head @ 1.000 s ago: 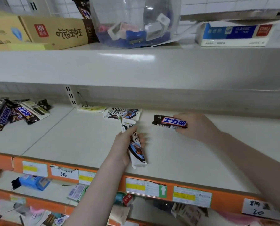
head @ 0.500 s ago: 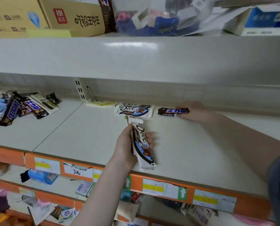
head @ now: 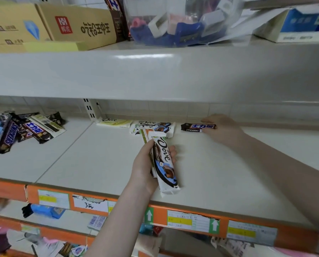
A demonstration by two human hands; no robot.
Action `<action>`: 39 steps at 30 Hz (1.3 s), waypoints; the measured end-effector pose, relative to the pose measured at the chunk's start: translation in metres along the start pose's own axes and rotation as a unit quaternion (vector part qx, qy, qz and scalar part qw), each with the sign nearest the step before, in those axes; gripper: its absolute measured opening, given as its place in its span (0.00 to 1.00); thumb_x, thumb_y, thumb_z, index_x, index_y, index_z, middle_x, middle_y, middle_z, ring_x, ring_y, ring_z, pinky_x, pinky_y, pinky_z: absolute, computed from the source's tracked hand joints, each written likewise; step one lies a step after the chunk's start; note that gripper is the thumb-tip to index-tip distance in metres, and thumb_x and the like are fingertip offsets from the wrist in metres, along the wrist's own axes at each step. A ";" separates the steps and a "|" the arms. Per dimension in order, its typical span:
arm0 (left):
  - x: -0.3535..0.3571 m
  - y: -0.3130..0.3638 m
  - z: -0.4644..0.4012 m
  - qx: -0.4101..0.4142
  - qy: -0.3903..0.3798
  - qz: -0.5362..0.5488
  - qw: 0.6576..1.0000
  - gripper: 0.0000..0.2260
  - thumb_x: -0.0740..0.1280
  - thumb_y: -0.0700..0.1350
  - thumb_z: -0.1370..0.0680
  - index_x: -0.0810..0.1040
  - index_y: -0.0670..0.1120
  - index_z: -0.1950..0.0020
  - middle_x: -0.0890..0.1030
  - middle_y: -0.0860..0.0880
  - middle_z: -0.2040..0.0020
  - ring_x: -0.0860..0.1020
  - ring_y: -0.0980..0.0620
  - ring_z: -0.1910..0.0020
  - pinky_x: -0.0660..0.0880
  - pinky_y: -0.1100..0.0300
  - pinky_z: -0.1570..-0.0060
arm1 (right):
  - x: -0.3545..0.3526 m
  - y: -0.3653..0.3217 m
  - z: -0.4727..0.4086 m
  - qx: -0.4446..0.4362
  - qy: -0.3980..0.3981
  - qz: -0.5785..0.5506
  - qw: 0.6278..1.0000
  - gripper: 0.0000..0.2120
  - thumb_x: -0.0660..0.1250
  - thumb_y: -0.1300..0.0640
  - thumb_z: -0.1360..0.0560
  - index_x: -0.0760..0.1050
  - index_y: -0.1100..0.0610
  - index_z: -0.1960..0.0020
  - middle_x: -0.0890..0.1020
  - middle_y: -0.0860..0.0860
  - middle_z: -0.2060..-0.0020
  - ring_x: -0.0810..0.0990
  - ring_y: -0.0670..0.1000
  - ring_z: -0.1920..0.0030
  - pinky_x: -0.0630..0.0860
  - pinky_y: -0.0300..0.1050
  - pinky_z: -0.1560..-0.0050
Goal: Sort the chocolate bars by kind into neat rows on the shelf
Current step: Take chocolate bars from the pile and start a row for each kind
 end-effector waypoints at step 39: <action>-0.027 0.023 0.063 0.138 0.138 -0.154 0.969 0.12 0.70 0.37 0.28 0.79 0.40 0.45 0.84 0.43 0.58 0.82 0.50 0.66 0.78 0.59 0.66 | -0.005 -0.087 0.121 -0.111 -0.065 -0.159 0.979 0.22 0.75 0.54 0.35 0.77 0.47 0.42 0.75 0.42 0.54 0.75 0.45 0.52 0.71 0.40 0.51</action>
Point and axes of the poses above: each hand's wrist, its own z-axis away from the middle knuckle, its own x-axis out of the palm, y = z × x, the point moved 10 cm from there along -z, towards the middle knuckle
